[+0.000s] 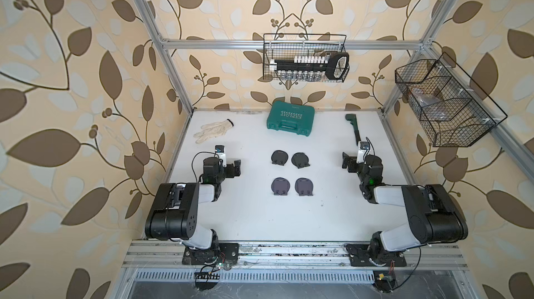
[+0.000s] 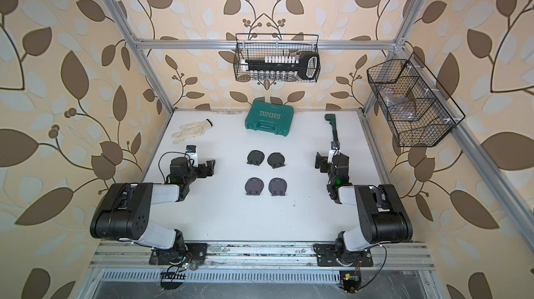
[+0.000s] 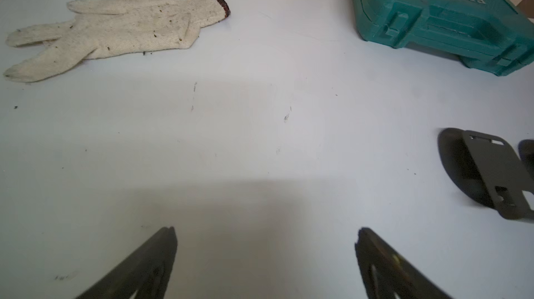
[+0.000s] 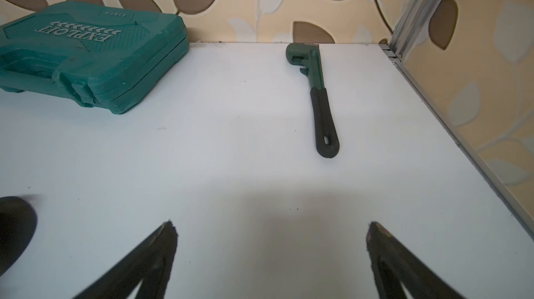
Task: Open the phone stand
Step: Pick up the phone stand at the center of the board.
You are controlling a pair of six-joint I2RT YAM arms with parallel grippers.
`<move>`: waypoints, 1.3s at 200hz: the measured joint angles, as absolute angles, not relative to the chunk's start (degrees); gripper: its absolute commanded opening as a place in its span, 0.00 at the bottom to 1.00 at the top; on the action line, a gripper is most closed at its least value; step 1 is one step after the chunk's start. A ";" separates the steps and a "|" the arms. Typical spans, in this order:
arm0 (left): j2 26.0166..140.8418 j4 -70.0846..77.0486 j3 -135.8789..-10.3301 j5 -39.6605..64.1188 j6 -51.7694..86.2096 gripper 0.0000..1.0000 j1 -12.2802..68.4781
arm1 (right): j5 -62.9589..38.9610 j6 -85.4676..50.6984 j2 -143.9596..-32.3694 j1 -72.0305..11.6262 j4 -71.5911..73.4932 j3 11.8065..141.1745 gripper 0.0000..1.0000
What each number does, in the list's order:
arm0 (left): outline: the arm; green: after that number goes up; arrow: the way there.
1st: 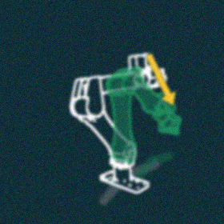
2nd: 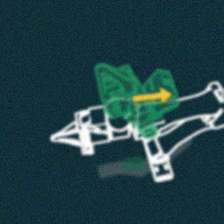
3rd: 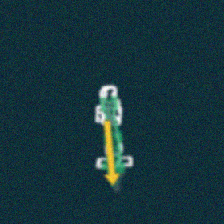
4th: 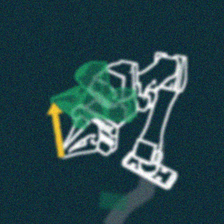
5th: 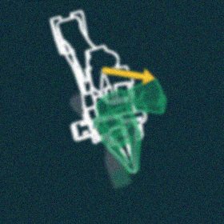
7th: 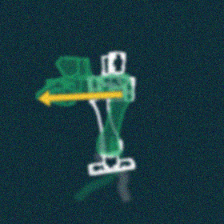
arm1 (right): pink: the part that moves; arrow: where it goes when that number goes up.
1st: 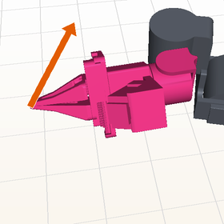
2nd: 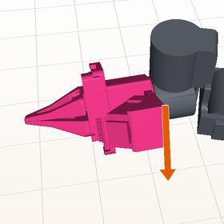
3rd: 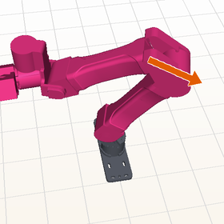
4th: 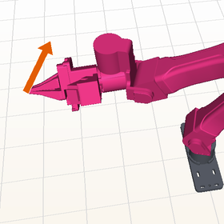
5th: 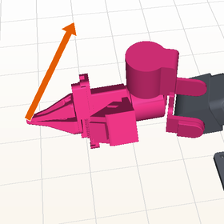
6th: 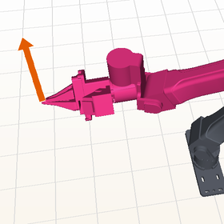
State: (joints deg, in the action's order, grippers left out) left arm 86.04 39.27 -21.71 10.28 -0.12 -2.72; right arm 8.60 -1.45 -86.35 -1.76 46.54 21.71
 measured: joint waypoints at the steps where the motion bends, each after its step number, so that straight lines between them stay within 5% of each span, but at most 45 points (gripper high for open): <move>1: 86.04 39.27 -21.71 10.31 -0.12 0.99 -2.72 | 8.60 -1.45 -86.35 -1.76 46.54 21.71 0.98; 146: 86.00 38.74 -21.89 8.51 -0.12 0.99 -2.09 | 8.34 -1.45 -86.35 -0.89 46.54 21.71 0.98; 176: 86.13 26.26 -30.30 6.76 -0.10 0.99 -1.06 | 9.08 -1.76 -85.82 -1.02 45.41 21.76 0.98; 260: 86.80 -1.72 -54.17 0.51 6.20 0.99 3.27 | 6.94 -12.25 -70.30 0.23 13.32 43.20 0.98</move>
State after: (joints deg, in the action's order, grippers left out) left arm 86.80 -1.72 -54.17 0.51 6.20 3.27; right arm 6.94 -12.25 -70.30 0.23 13.32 43.20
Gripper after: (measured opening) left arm 0.989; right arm 0.981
